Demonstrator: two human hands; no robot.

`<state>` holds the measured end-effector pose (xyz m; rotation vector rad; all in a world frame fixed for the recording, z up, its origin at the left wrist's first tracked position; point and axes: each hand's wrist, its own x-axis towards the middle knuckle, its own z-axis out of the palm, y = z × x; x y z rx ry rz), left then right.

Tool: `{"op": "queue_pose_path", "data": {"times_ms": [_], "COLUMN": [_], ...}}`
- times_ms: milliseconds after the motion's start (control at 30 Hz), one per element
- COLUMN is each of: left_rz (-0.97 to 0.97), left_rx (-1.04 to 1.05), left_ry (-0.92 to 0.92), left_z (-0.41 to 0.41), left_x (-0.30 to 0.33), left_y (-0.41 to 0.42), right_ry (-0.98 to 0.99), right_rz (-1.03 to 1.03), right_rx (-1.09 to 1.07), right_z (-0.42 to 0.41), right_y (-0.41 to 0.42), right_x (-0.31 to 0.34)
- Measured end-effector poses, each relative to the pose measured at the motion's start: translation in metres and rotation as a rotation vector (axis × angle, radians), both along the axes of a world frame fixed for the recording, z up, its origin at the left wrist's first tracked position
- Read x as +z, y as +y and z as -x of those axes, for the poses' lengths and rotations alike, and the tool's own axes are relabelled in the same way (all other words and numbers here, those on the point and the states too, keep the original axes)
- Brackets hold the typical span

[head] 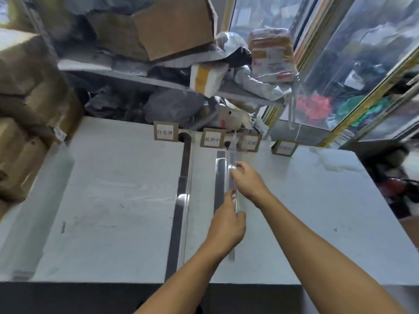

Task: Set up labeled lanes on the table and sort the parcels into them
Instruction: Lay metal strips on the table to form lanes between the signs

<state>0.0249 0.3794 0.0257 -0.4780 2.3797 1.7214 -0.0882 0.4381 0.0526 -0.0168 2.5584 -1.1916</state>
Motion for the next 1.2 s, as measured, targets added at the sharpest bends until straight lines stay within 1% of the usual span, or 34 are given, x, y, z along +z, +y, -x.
{"op": "queue_pose_path", "data": {"times_ms": [167, 233, 367, 467, 567, 733, 833, 1200], "left_rz": [0.058, 0.057, 0.060, 0.039, 0.016, 0.005, 0.000, -0.041], "left_rx": [-0.018, -0.028, -0.019, -0.031, -0.035, -0.093, -0.093, -0.125], "left_ry": [-0.029, -0.052, -0.102, -0.116, -0.129, -0.114, -0.112, -0.113], "left_z": [-0.012, -0.014, -0.019, -0.021, -0.020, -0.020, -0.020, -0.020], "left_x": [-0.025, -0.030, -0.042, -0.051, -0.058, -0.062, -0.063, -0.065], "left_y": [0.023, 0.030, 0.037, 0.038, 0.038, 0.042, 0.044, 0.049], "right_ry": [-0.059, -0.101, -0.175, -0.161, -0.178, -0.188, -0.186, -0.230], "right_rz": [-0.230, -0.264, -0.227, -0.194, -0.203, -0.179, -0.152, -0.192], "right_rx": [0.034, 0.034, 0.064, 0.066, 0.068, 0.056, 0.049, 0.085], "right_z": [-0.001, -0.001, -0.005, -0.006, -0.007, -0.007, -0.007, -0.001], "right_y": [0.019, 0.023, 0.031, 0.034, 0.037, 0.039, 0.039, 0.041], "right_x": [-0.027, -0.033, -0.047, -0.054, -0.057, -0.061, -0.061, -0.063]}}
